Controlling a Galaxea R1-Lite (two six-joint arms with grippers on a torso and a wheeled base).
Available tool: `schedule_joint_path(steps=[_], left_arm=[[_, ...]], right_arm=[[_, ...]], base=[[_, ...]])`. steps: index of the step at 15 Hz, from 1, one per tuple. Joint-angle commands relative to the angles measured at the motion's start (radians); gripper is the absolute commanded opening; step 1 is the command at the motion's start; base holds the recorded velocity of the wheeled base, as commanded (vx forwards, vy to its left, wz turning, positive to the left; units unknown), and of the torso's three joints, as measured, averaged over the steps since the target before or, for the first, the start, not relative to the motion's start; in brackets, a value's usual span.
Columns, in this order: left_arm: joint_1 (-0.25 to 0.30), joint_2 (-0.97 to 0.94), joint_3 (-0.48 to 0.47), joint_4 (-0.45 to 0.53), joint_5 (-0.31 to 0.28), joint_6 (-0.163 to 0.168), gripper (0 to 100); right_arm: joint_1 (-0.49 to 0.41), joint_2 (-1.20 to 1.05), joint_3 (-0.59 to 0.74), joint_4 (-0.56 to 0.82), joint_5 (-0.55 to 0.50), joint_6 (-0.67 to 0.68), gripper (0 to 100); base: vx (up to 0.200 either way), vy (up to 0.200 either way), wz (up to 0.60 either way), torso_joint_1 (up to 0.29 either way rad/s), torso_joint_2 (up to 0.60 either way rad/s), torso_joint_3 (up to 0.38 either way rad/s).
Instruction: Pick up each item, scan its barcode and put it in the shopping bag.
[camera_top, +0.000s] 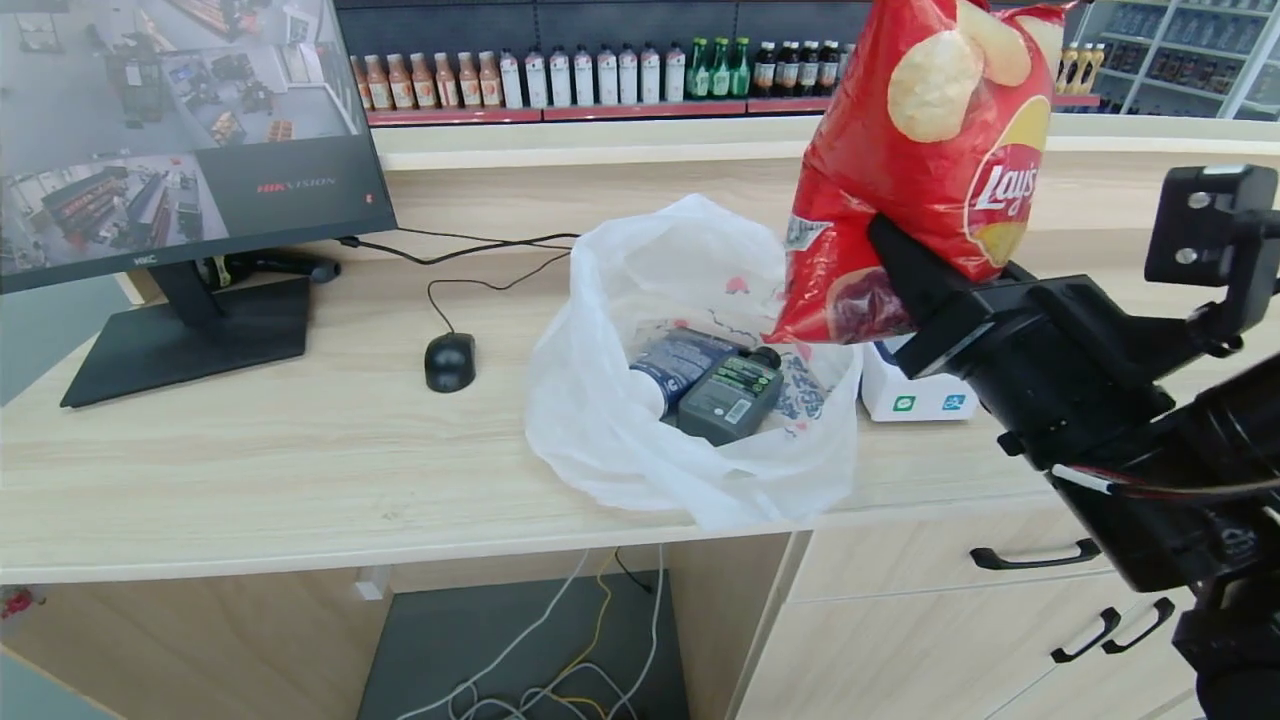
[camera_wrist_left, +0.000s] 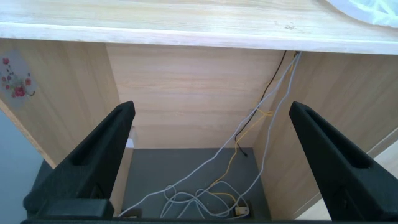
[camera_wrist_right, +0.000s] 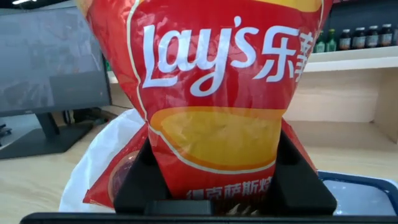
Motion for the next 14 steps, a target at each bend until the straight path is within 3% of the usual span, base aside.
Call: schedule_joint_path(steps=[1, 6, 8, 14], left_arm=[[0.001, 0.0, 0.0, 0.0, 0.0, 0.0, 100], [0.001, 0.0, 0.0, 0.0, 0.0, 0.0, 100], [0.001, 0.0, 0.0, 0.0, 0.0, 0.0, 100], [0.001, 0.0, 0.0, 0.0, 0.0, 0.0, 100]], right_arm=[[0.014, 0.059, -0.028, -0.001, -0.04, -0.001, 0], [0.113, 0.219, -0.065, -0.001, -0.086, 0.027, 0], [0.113, 0.286, -0.126, -0.001, -0.117, 0.039, 0], [0.089, 0.306, -0.126, -0.001, -0.131, 0.04, 0]], base=[[0.0, 0.0, 0.0, 0.0, 0.0, 0.0], [0.0, 0.0, 0.0, 0.0, 0.0, 0.0], [0.0, 0.0, 0.0, 0.0, 0.0, 0.0], [0.0, 0.0, 0.0, 0.0, 0.0, 0.0]])
